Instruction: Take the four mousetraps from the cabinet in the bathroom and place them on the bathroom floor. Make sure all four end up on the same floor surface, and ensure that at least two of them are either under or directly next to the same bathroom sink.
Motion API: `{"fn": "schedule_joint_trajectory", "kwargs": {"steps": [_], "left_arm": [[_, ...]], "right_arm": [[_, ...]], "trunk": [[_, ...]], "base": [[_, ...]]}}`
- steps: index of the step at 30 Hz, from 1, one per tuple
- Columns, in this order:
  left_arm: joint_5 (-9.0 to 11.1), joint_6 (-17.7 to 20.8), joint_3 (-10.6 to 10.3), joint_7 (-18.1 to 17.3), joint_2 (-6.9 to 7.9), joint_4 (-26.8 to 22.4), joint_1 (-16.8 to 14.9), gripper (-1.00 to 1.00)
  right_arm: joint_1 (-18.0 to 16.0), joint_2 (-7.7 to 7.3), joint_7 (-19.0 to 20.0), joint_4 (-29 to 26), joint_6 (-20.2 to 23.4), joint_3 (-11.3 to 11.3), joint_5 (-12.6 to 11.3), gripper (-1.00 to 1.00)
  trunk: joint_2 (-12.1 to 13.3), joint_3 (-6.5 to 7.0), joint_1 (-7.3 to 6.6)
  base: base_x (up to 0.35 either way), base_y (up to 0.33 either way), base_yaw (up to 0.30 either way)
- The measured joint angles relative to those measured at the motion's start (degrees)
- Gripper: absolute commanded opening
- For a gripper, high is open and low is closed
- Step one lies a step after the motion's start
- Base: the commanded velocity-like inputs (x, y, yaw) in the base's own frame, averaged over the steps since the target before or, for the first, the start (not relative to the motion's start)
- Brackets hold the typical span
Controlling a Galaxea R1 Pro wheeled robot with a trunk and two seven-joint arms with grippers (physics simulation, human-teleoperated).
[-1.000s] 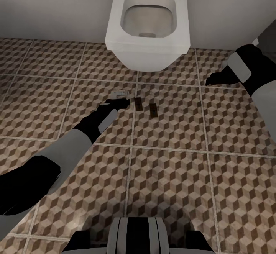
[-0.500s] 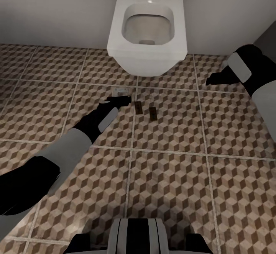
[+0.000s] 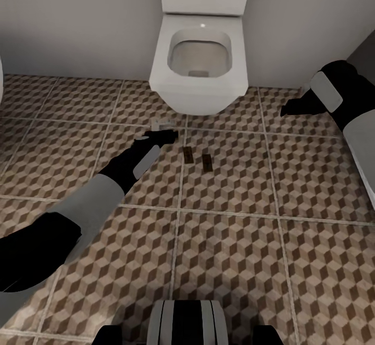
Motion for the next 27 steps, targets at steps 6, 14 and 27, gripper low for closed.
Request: {"fn": "schedule_joint_trajectory", "kwargs": {"steps": [6,14,27], "left_arm": [[0.02,-0.01,0.10,0.34,0.20,0.26,0.00,1.00],[0.04,-0.07,0.09,2.11,1.27,0.97,0.00,1.00],[0.07,-0.27,-0.02,3.27,1.85,1.52,0.13,1.00]], "right_arm": [[0.01,-0.05,-0.01,0.00,0.00,0.00,-0.05,1.00],[0.01,0.02,0.00,-0.02,0.00,0.00,-0.04,1.00],[0.01,0.22,0.04,-0.02,0.00,0.00,-0.04,1.00]], "trunk": [[0.03,0.45,-0.04],[0.03,0.45,-0.04],[0.03,0.45,-0.04]], "base": [[0.000,0.000,0.000],[0.000,0.000,0.000],[0.000,0.000,0.000]]}}
